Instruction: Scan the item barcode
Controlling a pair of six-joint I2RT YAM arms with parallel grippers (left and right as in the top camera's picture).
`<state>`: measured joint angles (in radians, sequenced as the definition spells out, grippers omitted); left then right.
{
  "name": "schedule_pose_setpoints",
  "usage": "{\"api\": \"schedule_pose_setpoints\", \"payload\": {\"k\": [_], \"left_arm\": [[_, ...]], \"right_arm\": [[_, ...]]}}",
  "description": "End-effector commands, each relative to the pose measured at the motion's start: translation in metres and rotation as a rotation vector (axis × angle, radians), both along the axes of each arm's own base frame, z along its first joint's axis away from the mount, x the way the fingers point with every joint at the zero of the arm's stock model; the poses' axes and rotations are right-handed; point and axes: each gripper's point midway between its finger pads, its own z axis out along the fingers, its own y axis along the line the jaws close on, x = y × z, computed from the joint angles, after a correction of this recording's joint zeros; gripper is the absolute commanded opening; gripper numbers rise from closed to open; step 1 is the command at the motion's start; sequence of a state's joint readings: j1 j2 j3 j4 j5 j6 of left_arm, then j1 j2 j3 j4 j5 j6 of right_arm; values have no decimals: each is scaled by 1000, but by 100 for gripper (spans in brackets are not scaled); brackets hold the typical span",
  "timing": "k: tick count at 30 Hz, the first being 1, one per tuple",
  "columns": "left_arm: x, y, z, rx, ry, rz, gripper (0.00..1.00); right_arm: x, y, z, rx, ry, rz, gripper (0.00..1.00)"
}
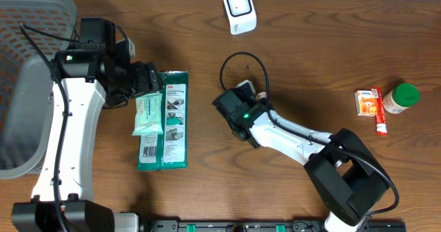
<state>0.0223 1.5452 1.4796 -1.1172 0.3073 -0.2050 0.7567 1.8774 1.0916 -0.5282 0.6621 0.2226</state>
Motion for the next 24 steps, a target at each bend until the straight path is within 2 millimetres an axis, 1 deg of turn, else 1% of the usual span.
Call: {"api": "schedule_pose_setpoints", "payload": {"k": [1,5,7,11,13,14,17,18,19,22,23,24], "left_arm": [[0,2,-2,17,3,-9,89],[0,2,-2,17,3,-9,89],[0,2,-2,17,3,-9,89],[0,2,-2,17,3,-9,89],[0,2,-2,17,3,-9,89],[0,2,-2,17,3,-9,89],[0,2,-2,17,3,-9,89],[0,2,-2,17,3,-9,89],[0,2,-2,17,3,-9,89],[0,2,-2,17,3,-9,89],[0,2,-2,17,3,-9,89],[0,2,-2,17,3,-9,89]], "right_arm": [[8,25,24,118,-27,25,41],[14,28,36,137,-47,22,43],[19,30,49,160,-66,14,43],[23,33,68,226,-81,15,43],[25,32,80,257,-90,10,44],[28,28,91,297,-96,3,45],[30,23,107,415,-74,-1,47],[30,21,113,471,-57,-1,47],[30,15,122,576,-16,0,49],[29,2,131,735,60,-12,56],[29,-4,131,774,83,-25,57],[30,-19,130,858,134,-59,57]]}}
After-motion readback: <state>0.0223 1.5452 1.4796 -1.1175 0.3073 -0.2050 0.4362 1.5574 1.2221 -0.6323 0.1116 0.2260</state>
